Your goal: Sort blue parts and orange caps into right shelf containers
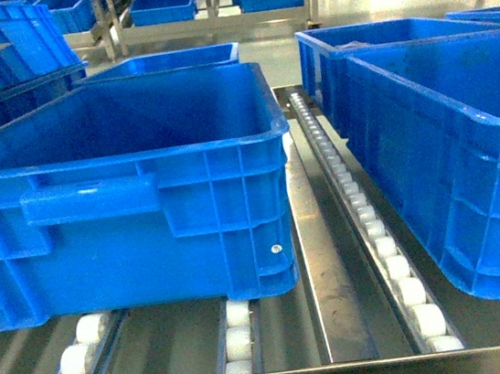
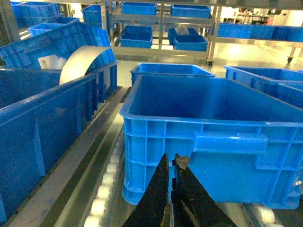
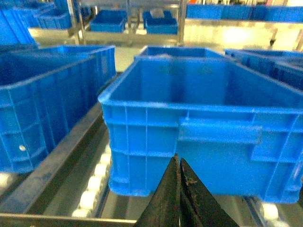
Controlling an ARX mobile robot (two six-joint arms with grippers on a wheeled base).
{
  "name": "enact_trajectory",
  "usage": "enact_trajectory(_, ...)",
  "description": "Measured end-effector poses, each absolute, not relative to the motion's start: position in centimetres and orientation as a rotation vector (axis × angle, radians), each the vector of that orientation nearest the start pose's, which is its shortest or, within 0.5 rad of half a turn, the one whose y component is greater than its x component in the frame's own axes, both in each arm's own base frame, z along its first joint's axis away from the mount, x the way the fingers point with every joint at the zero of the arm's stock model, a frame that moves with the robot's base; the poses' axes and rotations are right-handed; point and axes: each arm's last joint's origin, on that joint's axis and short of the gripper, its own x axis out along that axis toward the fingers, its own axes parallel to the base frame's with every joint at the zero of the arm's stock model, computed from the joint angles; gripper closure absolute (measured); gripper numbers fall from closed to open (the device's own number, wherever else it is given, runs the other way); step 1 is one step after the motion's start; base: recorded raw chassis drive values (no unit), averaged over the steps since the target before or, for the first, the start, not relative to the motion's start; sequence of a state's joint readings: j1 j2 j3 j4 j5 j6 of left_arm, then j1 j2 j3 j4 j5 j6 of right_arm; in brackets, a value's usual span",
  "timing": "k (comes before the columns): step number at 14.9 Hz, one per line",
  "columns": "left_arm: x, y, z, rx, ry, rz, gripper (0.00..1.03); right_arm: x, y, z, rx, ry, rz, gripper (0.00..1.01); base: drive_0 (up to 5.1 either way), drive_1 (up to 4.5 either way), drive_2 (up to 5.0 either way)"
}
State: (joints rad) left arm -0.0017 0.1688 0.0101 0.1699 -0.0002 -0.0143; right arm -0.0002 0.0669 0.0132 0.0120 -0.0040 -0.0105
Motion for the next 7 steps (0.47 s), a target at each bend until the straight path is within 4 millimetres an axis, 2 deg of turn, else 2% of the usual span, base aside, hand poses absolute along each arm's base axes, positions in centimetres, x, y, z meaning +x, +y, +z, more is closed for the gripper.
enact_trajectory(1,10.17,-0.02,16.4,-0.014,0.036,-0.003,1.01,9.71,0.0,16.88,-0.011,-0.02,0.002,1.0,0.0,0.0,0.0)
enact_trajectory(2,9.76,0.0,16.69,-0.014,-0.006,-0.001,1.01,9.72,0.0,16.72,-0.01,-0.004,0.001,1.0,0.0,0.0,0.0)
enact_trajectory(6,9.77,0.01,16.59,-0.012,0.004,0.001,1.0,9.72,0.0,16.71,-0.01,-0.002,0.0,0.98,0.0,0.0,0.0)
enact_trajectory(7,9.77,0.01,16.59,-0.011,0.004,0.001,0.86,9.72,0.0,16.71,-0.01,-0.003,0.0,0.83,0.0,0.0,0.0)
